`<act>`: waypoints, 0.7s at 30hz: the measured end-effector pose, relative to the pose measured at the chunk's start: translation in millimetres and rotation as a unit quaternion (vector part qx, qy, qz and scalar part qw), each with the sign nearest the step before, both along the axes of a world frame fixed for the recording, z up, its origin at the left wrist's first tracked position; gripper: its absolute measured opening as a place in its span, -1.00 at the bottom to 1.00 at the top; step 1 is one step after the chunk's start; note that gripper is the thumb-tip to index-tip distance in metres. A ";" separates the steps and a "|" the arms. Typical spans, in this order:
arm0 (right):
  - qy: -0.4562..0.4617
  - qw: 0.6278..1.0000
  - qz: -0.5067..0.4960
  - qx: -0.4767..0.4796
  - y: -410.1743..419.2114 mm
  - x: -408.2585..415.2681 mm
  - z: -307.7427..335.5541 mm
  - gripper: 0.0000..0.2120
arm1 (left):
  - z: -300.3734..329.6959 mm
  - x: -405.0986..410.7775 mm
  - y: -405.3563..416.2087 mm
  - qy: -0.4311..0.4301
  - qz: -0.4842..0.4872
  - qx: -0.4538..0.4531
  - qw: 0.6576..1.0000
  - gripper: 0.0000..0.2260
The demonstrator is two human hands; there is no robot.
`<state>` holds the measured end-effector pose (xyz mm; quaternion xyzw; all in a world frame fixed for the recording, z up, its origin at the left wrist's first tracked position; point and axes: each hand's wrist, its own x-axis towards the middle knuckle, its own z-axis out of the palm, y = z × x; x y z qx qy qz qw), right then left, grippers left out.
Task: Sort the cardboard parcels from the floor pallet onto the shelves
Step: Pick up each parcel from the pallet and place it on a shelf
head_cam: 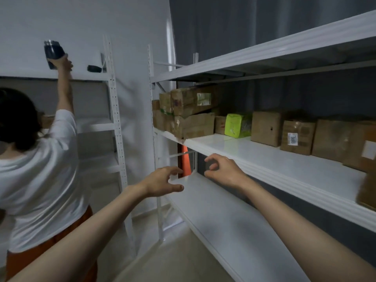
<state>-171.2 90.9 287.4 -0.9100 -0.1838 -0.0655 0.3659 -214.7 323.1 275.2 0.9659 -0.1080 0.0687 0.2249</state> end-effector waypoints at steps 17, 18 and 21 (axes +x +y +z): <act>0.018 0.995 -0.020 0.096 56.6 207.4 17.5 -0.62 | 13.7 229.5 50.5 -0.109 0.098 -0.199 0.969 -0.40; 0.018 0.994 -0.022 0.101 61.7 217.9 18.1 -0.61 | 17.0 244.1 52.7 -0.120 0.091 -0.206 0.967 -0.39; 0.021 0.993 -0.034 0.112 75.6 252.1 22.4 -0.57 | 31.0 288.4 60.6 -0.159 0.076 -0.218 0.960 -0.39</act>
